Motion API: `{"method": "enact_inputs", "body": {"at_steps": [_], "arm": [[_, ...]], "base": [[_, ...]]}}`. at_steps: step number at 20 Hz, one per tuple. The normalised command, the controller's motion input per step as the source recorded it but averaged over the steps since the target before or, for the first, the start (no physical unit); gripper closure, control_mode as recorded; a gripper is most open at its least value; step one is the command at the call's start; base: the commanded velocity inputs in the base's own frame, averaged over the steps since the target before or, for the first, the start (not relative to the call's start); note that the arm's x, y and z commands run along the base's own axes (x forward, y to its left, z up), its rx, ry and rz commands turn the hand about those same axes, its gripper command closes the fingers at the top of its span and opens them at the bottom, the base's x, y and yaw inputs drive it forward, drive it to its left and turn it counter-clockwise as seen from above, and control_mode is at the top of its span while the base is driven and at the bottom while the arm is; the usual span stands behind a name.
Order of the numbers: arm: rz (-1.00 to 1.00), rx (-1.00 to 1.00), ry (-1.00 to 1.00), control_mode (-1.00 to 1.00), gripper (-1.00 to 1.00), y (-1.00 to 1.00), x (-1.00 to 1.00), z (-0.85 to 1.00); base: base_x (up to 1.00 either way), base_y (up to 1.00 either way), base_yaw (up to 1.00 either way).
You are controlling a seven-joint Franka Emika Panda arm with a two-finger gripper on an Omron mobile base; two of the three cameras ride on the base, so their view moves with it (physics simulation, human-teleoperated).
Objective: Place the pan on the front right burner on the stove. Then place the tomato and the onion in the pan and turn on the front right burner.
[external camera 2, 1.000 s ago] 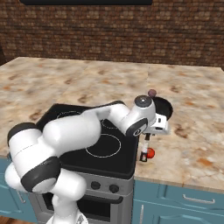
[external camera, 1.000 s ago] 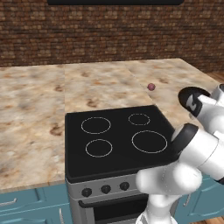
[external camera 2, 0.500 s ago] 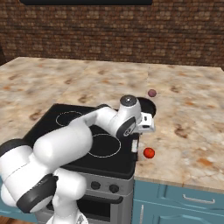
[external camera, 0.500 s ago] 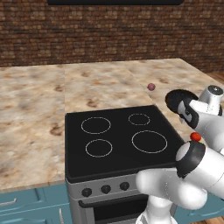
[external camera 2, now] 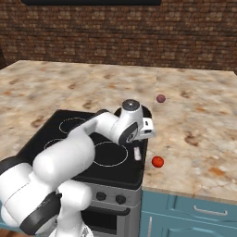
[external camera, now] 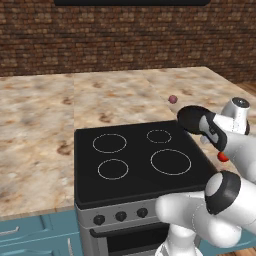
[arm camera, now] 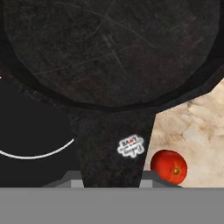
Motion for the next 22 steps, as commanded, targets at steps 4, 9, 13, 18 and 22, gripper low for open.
{"method": "enact_inputs", "body": {"at_steps": [4, 9, 13, 18, 22], "arm": [[0.20, 0.00, 0.01, -1.00, 1.00, 0.23, -0.10, 0.00], [0.10, 0.00, 0.10, -1.00, 1.00, 0.22, -0.01, -0.01], [0.01, -0.01, 0.17, -1.00, 1.00, 0.18, 0.00, -0.06], [0.09, 0.00, 0.11, -1.00, 1.00, 0.16, 0.00, -0.09], [0.15, 0.00, 0.07, -1.00, 1.00, 0.19, -0.01, -0.15]], "base": [[0.00, 0.00, 0.00], [0.00, 0.00, 0.00], [0.00, 0.00, 0.00], [0.00, 0.00, 0.00], [0.00, 0.00, 0.00]]}}
